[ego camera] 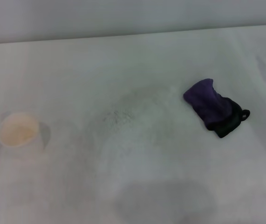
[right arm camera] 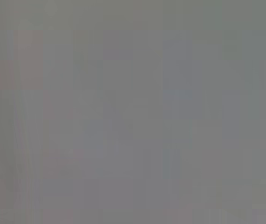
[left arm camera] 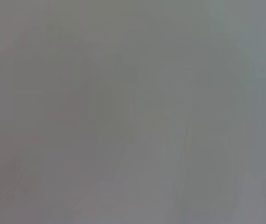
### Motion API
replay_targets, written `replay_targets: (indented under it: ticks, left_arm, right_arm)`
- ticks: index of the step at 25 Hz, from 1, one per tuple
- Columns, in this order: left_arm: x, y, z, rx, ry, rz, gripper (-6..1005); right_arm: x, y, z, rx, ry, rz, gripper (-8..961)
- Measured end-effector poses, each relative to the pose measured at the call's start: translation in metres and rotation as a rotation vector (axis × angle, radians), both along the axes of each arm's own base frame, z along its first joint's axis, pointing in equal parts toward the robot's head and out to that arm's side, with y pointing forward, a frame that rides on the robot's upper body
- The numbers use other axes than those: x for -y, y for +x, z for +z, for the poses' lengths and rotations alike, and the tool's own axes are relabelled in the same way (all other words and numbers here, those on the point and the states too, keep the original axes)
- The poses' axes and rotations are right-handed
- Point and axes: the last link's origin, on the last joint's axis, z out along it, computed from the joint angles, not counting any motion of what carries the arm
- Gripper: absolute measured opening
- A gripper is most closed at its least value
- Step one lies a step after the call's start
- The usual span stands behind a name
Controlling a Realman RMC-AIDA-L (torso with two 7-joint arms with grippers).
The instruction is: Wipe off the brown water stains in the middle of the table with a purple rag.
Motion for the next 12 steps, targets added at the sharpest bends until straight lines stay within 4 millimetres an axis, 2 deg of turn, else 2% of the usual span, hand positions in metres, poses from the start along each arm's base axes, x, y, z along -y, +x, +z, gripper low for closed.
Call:
replay_targets:
  ticks: [6, 12]
  left_arm:
    - [-0.007, 0.004, -0.005, -0.045, 0.019, 0.019, 893]
    - [-0.017, 0.008, -0.001, -0.05, 0.061, 0.025, 893]
  right_arm:
    - [0.011, 0.004, -0.012, 0.094, 0.165, 0.013, 346]
    - [0.017, 0.007, -0.016, 0.131, 0.233, -0.005, 346]
